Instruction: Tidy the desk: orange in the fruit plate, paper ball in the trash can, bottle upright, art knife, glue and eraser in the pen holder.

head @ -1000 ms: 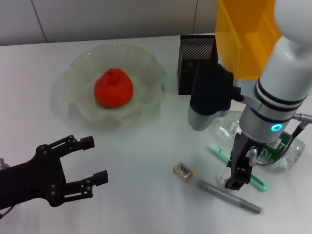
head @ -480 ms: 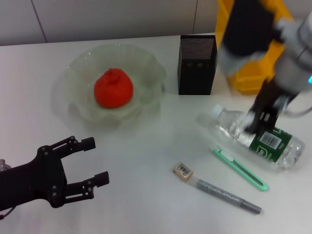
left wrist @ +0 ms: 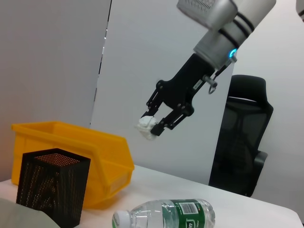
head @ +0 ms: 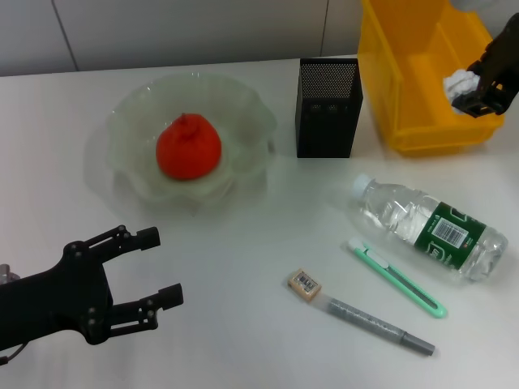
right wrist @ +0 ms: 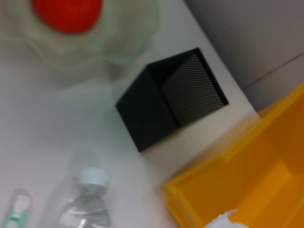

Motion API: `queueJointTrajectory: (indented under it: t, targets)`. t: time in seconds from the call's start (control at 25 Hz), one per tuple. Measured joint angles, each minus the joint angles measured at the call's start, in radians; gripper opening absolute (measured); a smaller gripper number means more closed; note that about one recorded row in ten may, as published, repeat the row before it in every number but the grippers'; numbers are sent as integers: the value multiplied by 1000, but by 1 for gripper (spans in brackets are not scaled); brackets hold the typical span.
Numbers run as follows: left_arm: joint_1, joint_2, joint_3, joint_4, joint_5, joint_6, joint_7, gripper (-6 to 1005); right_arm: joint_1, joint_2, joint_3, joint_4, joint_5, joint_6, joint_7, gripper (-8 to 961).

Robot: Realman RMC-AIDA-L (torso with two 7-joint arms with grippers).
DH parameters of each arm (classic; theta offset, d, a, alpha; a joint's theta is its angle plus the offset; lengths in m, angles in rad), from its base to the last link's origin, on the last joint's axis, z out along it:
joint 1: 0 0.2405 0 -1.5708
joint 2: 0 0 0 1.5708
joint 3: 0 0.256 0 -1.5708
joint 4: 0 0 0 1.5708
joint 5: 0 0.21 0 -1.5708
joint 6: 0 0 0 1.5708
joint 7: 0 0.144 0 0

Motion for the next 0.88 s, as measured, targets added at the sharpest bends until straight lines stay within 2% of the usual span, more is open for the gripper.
queueJointTrajectory:
  t: [0.24,0.4,0.44,0.56,0.6,0.64,0.8,0.88]
  targets:
    - [0,0,-4,0,-4,5,-5,861,-63,-7,42,42,0,152,-54,416]
    - [-2,-6,-12,0,-4,7,-7,861,-128,21,62,84,1,343,-126,415]
    - [-2,-6,-12,0,-4,7,-7,861,-128,21,62,84,1,343,-126,415]
    - [-5,-10,-12,0,-4,7,-10,860,-141,23,56,165,3,455,-138,415]
    - [-6,-11,-12,0,-4,7,-15,860,-143,23,55,227,9,532,-150,415]
    - [-6,-11,-12,0,-4,7,-15,860,-143,23,55,227,9,532,-150,415]
    - [-8,-13,-12,0,-5,7,-23,860,-143,24,55,360,68,688,-204,415]
    - [-8,-14,-12,0,-5,7,-26,860,-141,24,56,378,79,711,-213,415]
